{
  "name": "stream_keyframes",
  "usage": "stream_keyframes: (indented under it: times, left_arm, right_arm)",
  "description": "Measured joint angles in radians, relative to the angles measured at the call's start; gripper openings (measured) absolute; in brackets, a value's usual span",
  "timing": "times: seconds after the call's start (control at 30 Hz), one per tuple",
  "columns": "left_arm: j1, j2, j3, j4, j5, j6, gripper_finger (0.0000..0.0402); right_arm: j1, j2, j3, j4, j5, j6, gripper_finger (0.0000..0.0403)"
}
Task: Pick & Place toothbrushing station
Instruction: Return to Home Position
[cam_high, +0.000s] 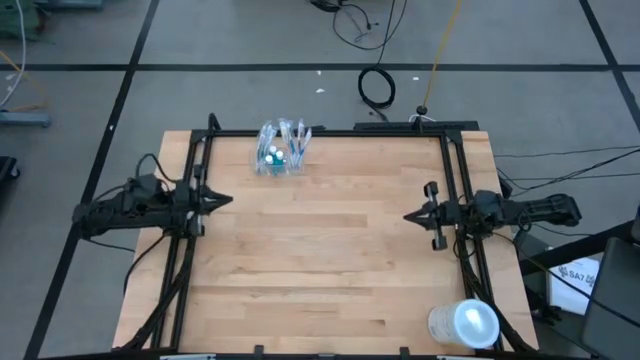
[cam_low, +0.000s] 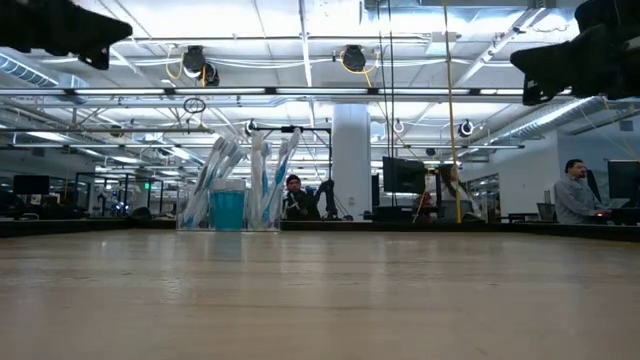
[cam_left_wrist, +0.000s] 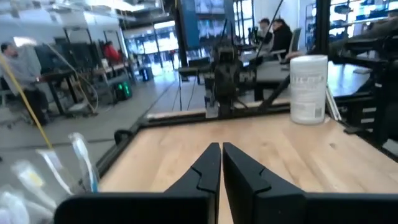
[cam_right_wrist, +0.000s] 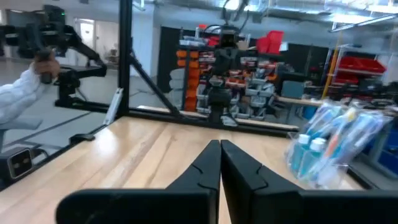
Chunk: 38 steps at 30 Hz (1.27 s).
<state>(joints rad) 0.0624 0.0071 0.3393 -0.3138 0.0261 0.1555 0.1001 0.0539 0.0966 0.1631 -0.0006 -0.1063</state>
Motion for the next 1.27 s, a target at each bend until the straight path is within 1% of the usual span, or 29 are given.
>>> stream_keyframes:
  times: [0.07,0.13,0.23,0.3,0.37,0.5,0.57,0.7,0.8,0.9,1.27]
  left_arm:
    - [-0.004,-0.002,-0.014,0.024,-0.001,0.025,0.0019]
    - [-0.006,-0.001,-0.064,0.061,-0.006,0.040,0.0010]
    - [-0.006,-0.001,-0.127,0.195,-0.003,0.042,0.0003]
    - [-0.006,-0.001,-0.179,0.281,-0.001,0.032,0.0009]
    - [-0.005,0.000,-0.237,0.323,-0.001,0.017,0.0016]
    - [-0.005,-0.002,-0.298,0.463,-0.001,-0.005,0.0020]
    - [-0.005,0.000,-0.326,0.467,0.000,-0.037,0.0021]
    - [-0.006,0.000,-0.326,0.428,0.009,-0.114,0.0021]
    - [-0.007,0.001,-0.325,0.416,0.041,-0.142,0.0021]
    - [-0.007,0.001,-0.325,0.400,0.045,-0.169,0.0021]
    - [-0.007,0.001,-0.325,0.382,0.044,-0.151,0.0021]
  right_arm:
    - [-0.001,-0.035,-0.013,-0.031,-0.004,0.000,0.0003]
    - [-0.001,-0.054,-0.024,-0.040,-0.019,0.001,0.0004]
    - [-0.001,-0.049,-0.040,-0.048,-0.058,0.015,0.0004]
    - [-0.001,-0.044,-0.050,-0.043,-0.056,0.026,0.0004]
    - [-0.002,-0.044,-0.052,-0.044,-0.053,0.038,0.0004]
    - [-0.002,-0.043,-0.053,-0.050,-0.053,0.037,0.0004]
    - [-0.002,-0.044,-0.053,-0.057,-0.053,0.037,0.0004]
    - [-0.002,-0.043,-0.054,-0.072,-0.053,0.038,0.0004]
    - [-0.002,-0.043,-0.054,-0.071,-0.053,0.036,0.0004]
    - [-0.002,-0.043,-0.055,-0.071,-0.053,0.033,0.0004]
    - [-0.002,-0.043,-0.056,-0.071,-0.053,0.039,0.0004]
